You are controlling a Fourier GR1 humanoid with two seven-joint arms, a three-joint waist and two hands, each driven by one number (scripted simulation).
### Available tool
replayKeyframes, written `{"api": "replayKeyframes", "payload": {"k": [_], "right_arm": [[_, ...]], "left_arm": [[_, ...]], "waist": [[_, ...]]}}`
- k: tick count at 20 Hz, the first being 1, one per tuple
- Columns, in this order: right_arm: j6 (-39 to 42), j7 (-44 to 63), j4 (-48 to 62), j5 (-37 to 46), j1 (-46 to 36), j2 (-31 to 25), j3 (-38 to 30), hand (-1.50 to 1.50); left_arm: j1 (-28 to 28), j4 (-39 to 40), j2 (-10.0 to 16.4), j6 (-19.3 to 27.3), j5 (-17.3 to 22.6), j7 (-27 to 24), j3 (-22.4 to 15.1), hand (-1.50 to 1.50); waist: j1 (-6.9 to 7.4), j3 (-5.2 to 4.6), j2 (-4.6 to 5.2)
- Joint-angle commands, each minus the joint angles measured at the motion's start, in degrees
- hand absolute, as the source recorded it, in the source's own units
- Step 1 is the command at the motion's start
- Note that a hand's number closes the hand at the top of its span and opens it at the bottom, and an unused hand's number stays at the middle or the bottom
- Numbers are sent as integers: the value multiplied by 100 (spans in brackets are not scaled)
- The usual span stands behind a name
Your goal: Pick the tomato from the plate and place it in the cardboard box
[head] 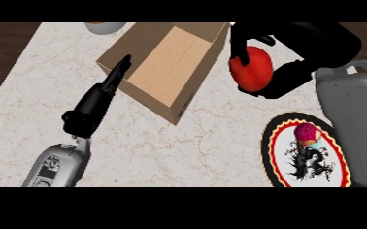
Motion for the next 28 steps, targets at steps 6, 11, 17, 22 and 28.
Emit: {"api": "replayKeyframes", "payload": {"k": [6, 11, 17, 22, 28], "right_arm": [[-315, 33, 1437, 296, -880, 706, -50, 150], [-1159, -195, 2267, 999, -1259, 950, 64, 150], [-1862, -455, 3499, 1665, -1880, 1480, 403, 150], [-2460, -556, 4349, 2083, -1985, 1817, 501, 150], [-2233, -249, 5576, 1611, -2202, 2007, 369, -150]], "left_arm": [[200, -154, -335, 72, -205, 391, -240, 0], [264, -130, -135, -236, -17, 349, -13, 0], [8, 124, -117, -409, 56, 282, 147, 0], [33, 331, -292, -260, -231, 115, 3, 0], [86, 399, -140, -436, -129, -177, 195, 0]], "waist": [[1, -25, 30], [38, -25, 46], [72, -27, 66], [45, -28, 80], [195, -33, 132]]}}
